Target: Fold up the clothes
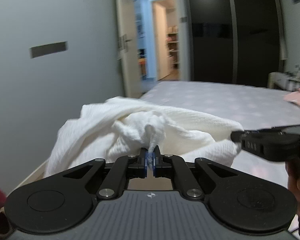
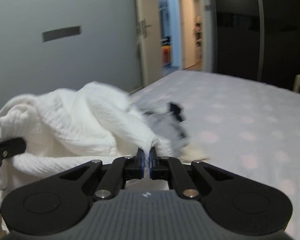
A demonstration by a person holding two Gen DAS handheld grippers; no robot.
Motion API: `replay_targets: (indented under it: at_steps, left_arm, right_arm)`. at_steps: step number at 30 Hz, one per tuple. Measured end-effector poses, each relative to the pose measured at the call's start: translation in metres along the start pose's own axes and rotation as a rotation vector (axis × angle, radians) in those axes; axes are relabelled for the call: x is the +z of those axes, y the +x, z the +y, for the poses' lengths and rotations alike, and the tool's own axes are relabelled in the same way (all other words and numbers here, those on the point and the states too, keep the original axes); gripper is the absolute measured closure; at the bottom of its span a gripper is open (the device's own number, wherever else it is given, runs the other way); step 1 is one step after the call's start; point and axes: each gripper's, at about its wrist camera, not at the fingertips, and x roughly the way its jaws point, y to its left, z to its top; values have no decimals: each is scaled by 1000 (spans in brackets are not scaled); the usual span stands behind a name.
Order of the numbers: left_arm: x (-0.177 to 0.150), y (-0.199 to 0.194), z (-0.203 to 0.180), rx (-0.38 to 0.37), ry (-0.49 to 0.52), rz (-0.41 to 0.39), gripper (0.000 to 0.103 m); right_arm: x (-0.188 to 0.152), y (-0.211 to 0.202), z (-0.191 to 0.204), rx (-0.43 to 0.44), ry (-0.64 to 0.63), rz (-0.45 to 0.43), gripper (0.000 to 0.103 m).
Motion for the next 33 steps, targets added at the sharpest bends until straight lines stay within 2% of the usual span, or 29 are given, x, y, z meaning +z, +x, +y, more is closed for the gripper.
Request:
replay_targets:
  at_steps: [5, 11, 16, 20, 21, 24, 28, 31, 32, 33]
  left_arm:
    - [-1, -19, -57, -139, 85, -9, 100]
    - [-7, -39, -129, -380, 200, -16, 101]
    - [-26, -43, -186, -599, 282, 44, 101]
    - [-53, -41, -223, -744, 380, 111, 97]
    - [-59, -41, -228, -759, 408, 111, 96]
    - [-78, -41, -238, -783, 485, 113, 83]
    - [-102, -41, -240, -753, 556, 144, 72]
    - [-116, -24, -235, -707, 536, 229, 50]
    - [-120, -17, -232, -697, 527, 254, 50]
    - [-125, -11, -229, -689, 524, 280, 50]
  right_arm:
    - [5, -56, -59, -133, 24, -67, 98]
    - [-14, -121, -129, -298, 62, -88, 98]
    - [-40, -170, -180, -421, 76, -71, 98]
    - [-62, -202, -221, -487, 61, 7, 98]
    - [-69, -207, -230, -505, 58, 31, 98]
    - [-94, -212, -263, -571, 79, 138, 98]
    - [-136, -217, -299, -535, 165, 313, 95]
    - [-166, -222, -314, -530, 187, 400, 89]
    - [-170, -225, -317, -530, 183, 404, 89]
    - [-173, -228, -317, -520, 177, 402, 82]
